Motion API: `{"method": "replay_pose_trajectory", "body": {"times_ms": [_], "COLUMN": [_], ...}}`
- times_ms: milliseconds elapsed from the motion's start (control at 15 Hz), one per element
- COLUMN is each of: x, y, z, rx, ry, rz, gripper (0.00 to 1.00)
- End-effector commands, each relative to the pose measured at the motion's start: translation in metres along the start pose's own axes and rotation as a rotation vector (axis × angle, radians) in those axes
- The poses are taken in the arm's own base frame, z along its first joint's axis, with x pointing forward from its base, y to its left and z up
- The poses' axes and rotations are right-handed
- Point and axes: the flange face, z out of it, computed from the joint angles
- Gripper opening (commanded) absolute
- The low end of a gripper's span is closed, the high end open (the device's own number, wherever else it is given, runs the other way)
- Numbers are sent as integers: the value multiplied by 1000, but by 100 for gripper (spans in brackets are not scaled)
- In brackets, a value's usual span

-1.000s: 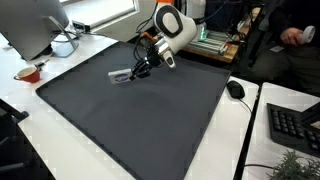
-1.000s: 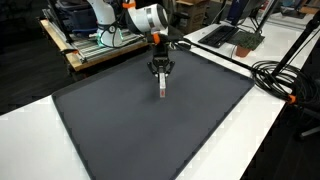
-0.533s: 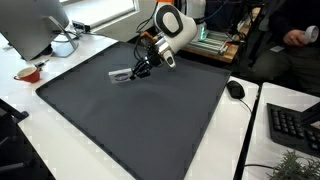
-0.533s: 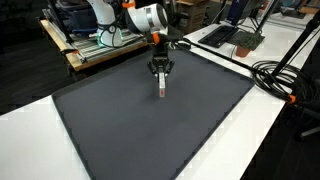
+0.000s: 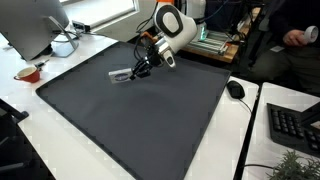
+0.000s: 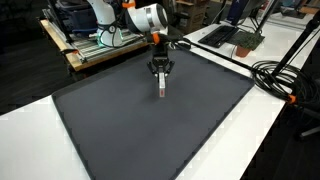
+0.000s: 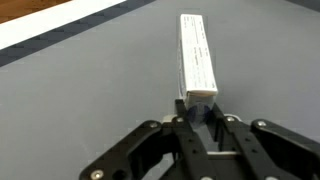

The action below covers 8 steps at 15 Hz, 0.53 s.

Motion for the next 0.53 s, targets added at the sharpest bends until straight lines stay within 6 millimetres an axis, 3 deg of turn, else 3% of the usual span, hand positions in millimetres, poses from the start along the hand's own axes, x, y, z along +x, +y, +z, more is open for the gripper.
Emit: {"method": "replay_pose_trajectory", "body": {"times_ms": [0,333,400,467], "x": [0,0,0,1], "y": [1,1,1,1], "z": [0,0,0,1], "rx": [1,1,1,3], "ry": [0,0,0,-6], "rz": [0,0,0,0], "gripper": [25,25,6,6]}}
